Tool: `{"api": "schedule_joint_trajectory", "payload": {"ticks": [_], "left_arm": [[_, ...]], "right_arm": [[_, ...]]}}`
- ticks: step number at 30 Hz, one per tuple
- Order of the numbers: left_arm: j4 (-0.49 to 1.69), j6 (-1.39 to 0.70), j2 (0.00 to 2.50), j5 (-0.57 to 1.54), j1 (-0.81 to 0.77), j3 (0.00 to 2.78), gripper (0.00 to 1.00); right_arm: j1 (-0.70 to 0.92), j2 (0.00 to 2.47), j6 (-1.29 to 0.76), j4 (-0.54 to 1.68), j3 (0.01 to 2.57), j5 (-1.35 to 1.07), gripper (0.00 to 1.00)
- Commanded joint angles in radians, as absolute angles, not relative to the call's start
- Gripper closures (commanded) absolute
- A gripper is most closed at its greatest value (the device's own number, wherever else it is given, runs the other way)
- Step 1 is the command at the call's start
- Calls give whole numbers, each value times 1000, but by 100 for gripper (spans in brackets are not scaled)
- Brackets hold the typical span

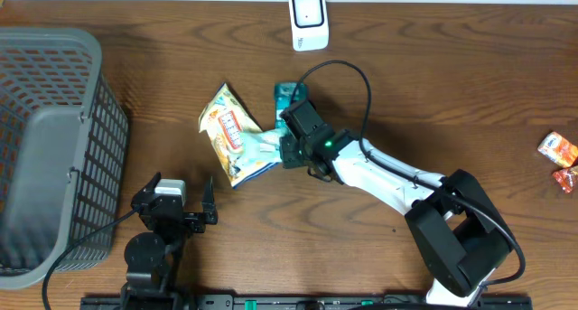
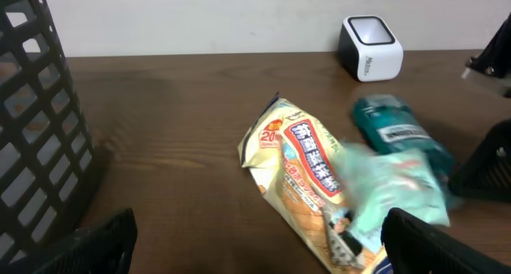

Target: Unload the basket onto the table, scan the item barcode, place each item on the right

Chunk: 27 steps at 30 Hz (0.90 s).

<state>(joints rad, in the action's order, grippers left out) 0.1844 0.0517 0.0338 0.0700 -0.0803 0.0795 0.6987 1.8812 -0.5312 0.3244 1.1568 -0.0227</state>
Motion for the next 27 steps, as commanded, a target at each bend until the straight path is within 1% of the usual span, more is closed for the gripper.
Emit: {"api": "schedule_joint_trajectory", "payload": {"ticks": [1, 9, 10, 11, 12, 13, 15, 16, 17, 18, 19, 20, 25, 27], "left_arm": [[213, 47, 30, 79, -77, 65, 2], [213, 47, 30, 79, -77, 65, 2], [213, 47, 30, 79, -77, 65, 2], [213, 47, 30, 79, -77, 65, 2], [213, 47, 30, 79, -77, 65, 2], [213, 47, 30, 79, -77, 65, 2], [213, 47, 30, 79, -77, 65, 2], [213, 47, 30, 79, -77, 65, 2], [213, 47, 30, 79, -77, 65, 2], [213, 47, 30, 79, -77, 65, 2], [213, 47, 30, 79, -77, 65, 2], [213, 47, 30, 79, -77, 65, 2], [213, 47, 30, 79, -77, 65, 2], [213, 47, 30, 79, -77, 65, 2]], "right_arm": [[699, 1897, -522, 337, 1164, -37, 99], [698, 1832, -530, 407, 1165, -29, 99], [698, 1815, -530, 406, 1165, -53, 95], [698, 1800, -530, 403, 1165, -80, 79], [698, 1786, -532, 393, 1165, -114, 51], [698, 1784, -549, 384, 1165, -139, 43], [698, 1795, -751, 376, 1163, -170, 62], [698, 1803, -836, 377, 1163, -167, 67], [699, 1817, -920, 369, 1163, -166, 68], [701, 1830, -986, 356, 1163, -167, 65], [702, 1842, -1040, 342, 1163, -167, 59], [704, 1856, -1093, 327, 1163, -167, 58], [717, 1924, -1299, 218, 1163, -170, 64], [720, 1939, -1337, 186, 1163, -176, 64]]}}
